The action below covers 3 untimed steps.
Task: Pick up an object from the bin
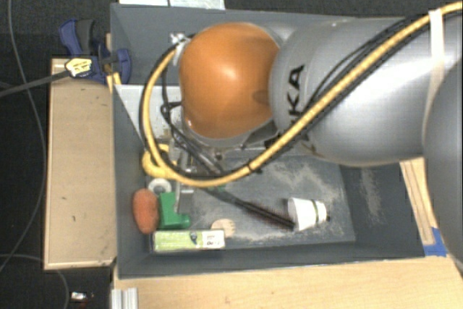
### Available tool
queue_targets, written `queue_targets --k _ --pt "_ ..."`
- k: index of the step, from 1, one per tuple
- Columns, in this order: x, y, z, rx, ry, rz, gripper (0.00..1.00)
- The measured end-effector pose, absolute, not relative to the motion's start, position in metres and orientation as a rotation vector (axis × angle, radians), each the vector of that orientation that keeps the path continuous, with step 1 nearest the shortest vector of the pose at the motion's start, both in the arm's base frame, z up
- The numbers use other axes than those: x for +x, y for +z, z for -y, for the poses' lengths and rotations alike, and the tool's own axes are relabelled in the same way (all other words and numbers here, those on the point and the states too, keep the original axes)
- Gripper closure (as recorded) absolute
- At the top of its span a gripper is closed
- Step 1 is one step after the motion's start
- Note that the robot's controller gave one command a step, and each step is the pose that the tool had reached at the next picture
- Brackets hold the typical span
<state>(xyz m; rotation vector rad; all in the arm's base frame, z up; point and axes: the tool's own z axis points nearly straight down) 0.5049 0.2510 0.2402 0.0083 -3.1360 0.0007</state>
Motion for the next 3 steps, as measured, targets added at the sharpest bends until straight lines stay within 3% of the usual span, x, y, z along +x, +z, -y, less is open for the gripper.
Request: queue_targets --k 1,2,3 --pt "0.507 0.245 -0.249 -0.002 -0.003 3.144 0.0" --pt "0.497 0.199 -0.17 -0.177 -0.003 3.14 0.0" --pt "0.542 0.127 -0.164 -0.449 -0.013 3.118 0.0"
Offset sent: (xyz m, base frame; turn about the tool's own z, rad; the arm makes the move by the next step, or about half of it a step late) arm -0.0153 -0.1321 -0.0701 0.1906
